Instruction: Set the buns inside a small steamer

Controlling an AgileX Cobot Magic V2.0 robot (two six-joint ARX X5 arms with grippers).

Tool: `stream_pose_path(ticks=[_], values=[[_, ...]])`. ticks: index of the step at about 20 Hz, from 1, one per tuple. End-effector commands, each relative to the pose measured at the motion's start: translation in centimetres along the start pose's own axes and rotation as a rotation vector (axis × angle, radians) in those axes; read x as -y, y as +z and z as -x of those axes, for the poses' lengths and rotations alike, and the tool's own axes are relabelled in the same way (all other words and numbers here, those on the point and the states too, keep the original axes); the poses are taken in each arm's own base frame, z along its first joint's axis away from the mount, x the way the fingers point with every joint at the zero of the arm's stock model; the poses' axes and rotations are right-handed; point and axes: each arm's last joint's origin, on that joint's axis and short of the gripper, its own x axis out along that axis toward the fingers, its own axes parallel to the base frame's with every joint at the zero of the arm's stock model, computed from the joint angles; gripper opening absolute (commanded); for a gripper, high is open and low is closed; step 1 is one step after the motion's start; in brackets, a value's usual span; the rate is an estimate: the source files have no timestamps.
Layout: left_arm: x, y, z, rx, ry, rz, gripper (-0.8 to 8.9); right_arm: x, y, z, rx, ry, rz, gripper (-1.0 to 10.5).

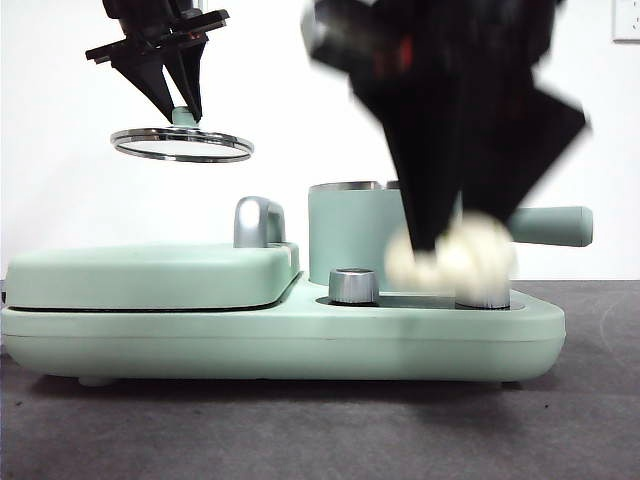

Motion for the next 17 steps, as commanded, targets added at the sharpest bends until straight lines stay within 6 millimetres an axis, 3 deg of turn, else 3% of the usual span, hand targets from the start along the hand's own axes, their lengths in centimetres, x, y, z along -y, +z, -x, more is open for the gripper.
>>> stream_pose_path(ticks=[1, 5, 8, 11, 17], values=[[0.4, 0.5, 1.4, 0.067, -0.002, -0.011, 0.50, 0.1, 1.9, 4.1, 0.073, 0.002, 0.041, 1.5], [0.7, 0.5, 1.3, 0.067, -0.006, -0.017, 0.51, 2.7, 5.8, 9.4, 0.186, -0.059, 0.018, 1.5], [1.1, 0.5, 1.3, 0.067, -0.011, -0.024, 0.51, 5.4, 9.0, 10.5, 0.195, -0.089, -0.015, 1.6], [1.3, 0.6, 1.3, 0.070, -0.014, -0.029, 0.50, 7.8, 11.8, 9.5, 0.184, -0.104, -0.050, 1.6], [1.5, 0.7, 1.3, 0.077, -0.015, -0.033, 0.51, 10.5, 14.5, 5.3, 0.090, -0.114, -0.104, 1.6]])
